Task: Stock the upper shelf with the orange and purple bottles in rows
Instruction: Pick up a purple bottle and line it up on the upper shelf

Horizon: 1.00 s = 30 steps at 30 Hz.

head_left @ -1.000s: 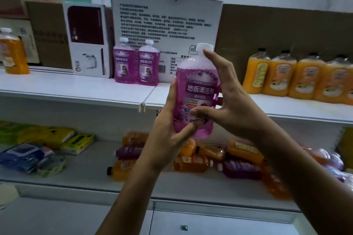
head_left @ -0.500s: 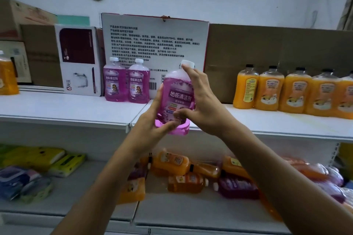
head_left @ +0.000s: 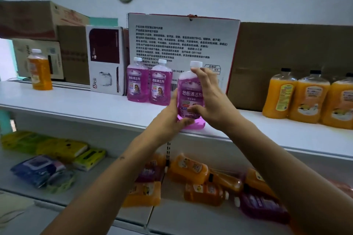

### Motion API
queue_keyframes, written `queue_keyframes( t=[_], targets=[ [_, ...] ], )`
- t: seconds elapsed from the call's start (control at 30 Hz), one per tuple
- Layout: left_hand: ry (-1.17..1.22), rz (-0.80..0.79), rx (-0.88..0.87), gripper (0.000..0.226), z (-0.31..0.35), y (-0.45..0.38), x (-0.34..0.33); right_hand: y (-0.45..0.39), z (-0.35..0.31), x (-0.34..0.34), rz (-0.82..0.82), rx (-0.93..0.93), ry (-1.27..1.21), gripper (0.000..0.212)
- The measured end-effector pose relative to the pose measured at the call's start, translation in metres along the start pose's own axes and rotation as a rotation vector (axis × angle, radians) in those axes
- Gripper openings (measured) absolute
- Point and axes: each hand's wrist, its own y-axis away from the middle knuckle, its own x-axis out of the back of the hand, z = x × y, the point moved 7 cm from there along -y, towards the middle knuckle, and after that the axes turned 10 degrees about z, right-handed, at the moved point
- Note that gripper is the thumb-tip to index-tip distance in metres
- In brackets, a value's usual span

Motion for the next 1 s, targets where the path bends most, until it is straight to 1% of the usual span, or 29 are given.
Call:
queue_keyframes(
  t=[0.03, 0.07, 0.13, 0.17, 0.2, 0.23, 0.3, 0.4, 0.5, 0.57, 0.7, 0.77, 0.87, 0.93, 1.0],
  targets=[
    [-0.083, 0.022, 0.035, 0.081, -0.005, -0.005, 0.001, -0.004, 0.003, -0.007, 0.006, 0.01, -0.001, 0.098],
    [-0.224, 0.036, 0.061, 0.075, -0.01, -0.01, 0.003, -0.008, 0.006, -0.013, 0.009, 0.016, 0.003, 0.098],
    [-0.528, 0.034, 0.107, 0.07, -0.023, -0.022, 0.011, -0.018, 0.014, -0.025, -0.002, 0.016, 0.019, 0.099],
    [-0.607, 0.004, 0.137, 0.068, -0.03, -0.027, 0.014, -0.023, 0.019, -0.031, -0.014, 0.006, 0.021, 0.099],
    [-0.634, -0.043, 0.169, 0.066, -0.037, -0.03, 0.014, -0.028, 0.023, -0.037, -0.026, -0.008, 0.018, 0.1],
    [-0.629, -0.087, 0.203, 0.065, -0.044, -0.032, 0.013, -0.032, 0.027, -0.043, -0.035, -0.02, 0.018, 0.1],
    [-0.597, -0.126, 0.237, 0.06, -0.053, -0.035, 0.009, -0.041, 0.037, -0.054, -0.037, -0.044, 0.026, 0.102],
    [-0.634, -0.121, 0.202, 0.053, -0.055, -0.034, 0.005, -0.051, 0.051, -0.069, -0.036, -0.083, 0.044, 0.104],
    [-0.657, -0.111, 0.203, 0.056, -0.058, -0.032, 0.007, -0.062, 0.065, -0.083, -0.036, -0.114, 0.107, 0.105],
    [-0.667, -0.123, 0.191, 0.053, -0.059, -0.032, 0.008, -0.067, 0.074, -0.091, -0.034, -0.134, 0.149, 0.105],
    [-0.667, -0.155, 0.176, 0.05, -0.058, -0.032, 0.007, -0.073, 0.09, -0.102, -0.045, -0.206, 0.166, 0.115],
    [-0.665, -0.156, 0.171, 0.049, -0.057, -0.032, 0.009, -0.073, 0.092, -0.104, -0.058, -0.232, 0.183, 0.116],
    [-0.639, -0.149, 0.164, 0.048, -0.054, -0.032, 0.009, -0.073, 0.089, -0.104, -0.102, -0.23, 0.292, 0.12],
    [-0.633, -0.166, 0.154, 0.05, -0.05, -0.031, 0.008, -0.068, 0.086, -0.1, -0.176, -0.244, 0.377, 0.122],
    [-0.645, -0.186, 0.136, 0.052, -0.049, -0.031, 0.007, -0.053, 0.085, -0.093, -0.282, -0.291, 0.399, 0.114]
  ],
)
